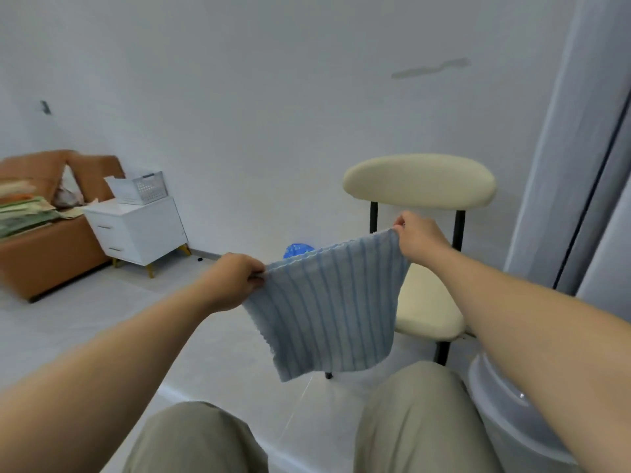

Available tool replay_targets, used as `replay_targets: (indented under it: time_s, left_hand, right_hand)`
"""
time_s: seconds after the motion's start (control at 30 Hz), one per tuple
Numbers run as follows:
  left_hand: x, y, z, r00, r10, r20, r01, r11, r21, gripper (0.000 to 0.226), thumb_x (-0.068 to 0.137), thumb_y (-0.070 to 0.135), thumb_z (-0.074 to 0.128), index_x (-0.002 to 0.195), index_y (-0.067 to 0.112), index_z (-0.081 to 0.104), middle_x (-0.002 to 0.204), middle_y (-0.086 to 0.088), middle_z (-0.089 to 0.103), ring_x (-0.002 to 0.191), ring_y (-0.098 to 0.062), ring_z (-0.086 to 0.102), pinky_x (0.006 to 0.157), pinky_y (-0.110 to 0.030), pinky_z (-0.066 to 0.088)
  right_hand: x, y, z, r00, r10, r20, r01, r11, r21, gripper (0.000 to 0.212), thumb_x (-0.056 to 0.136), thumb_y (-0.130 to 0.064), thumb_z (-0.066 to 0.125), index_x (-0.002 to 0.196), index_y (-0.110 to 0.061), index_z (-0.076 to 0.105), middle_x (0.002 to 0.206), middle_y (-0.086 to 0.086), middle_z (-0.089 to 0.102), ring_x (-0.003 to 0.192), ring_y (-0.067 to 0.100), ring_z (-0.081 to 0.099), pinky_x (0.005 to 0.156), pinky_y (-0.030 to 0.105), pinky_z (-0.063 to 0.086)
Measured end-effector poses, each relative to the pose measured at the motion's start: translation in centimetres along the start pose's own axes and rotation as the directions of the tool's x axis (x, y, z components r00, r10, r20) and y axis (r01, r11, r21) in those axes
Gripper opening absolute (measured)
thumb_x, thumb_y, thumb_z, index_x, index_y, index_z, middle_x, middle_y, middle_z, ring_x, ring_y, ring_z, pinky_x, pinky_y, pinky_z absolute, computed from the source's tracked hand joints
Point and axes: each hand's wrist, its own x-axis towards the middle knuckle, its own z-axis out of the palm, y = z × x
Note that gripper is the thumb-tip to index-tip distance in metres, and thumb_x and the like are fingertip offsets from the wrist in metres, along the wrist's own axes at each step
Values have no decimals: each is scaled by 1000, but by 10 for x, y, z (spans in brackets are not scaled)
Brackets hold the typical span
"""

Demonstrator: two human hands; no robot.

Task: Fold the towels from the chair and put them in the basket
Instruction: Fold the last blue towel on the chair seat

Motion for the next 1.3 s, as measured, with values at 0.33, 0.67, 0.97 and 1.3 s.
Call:
replay_targets:
  time_s: [0.33, 0.67, 0.97, 1.3]
  left_hand:
    - [-6, 25, -33, 983, -98, -157, 75, 986, -150, 20, 93, 16, 64, 107, 16, 77, 102, 1, 76, 89, -12, 61, 81, -23, 44]
    - [-8, 45, -54, 950, -118, -291, 56, 975, -213, 9, 91, 27, 70, 94, 19, 67, 82, 8, 66, 82, -16, 64, 65, -22, 42]
    - [-5, 42, -70, 977, -166, -136, 152, 983, -107, 20, 95, 12, 54, 101, 15, 72, 89, 0, 71, 60, -11, 63, 50, -19, 45]
    - [7, 41, -71, 946, -323, 38, 274, 726, -630, 10, 89, -10, 56, 95, -3, 60, 91, -26, 71, 77, -33, 75, 77, -46, 62]
  right_hand:
    - [-18, 20, -47, 996, 55, -75, -55, 998, 5, 19, 104, -21, 43, 109, -11, 58, 113, 13, 61, 93, 25, 49, 77, 32, 39]
    - [-26, 21, -77, 997, 31, -66, -32, 999, -10, 16, 104, -20, 41, 110, -12, 53, 111, 12, 58, 97, 31, 55, 80, 37, 45]
    - [-34, 22, -97, 998, -56, 21, 55, 996, 71, 11, 100, -28, 55, 103, -19, 60, 100, 2, 61, 90, 24, 61, 84, 37, 52]
    - [-43, 31, -133, 957, -21, 291, -38, 980, 195, 12, 90, -12, 74, 95, -1, 69, 86, 14, 64, 72, 23, 64, 56, 28, 57]
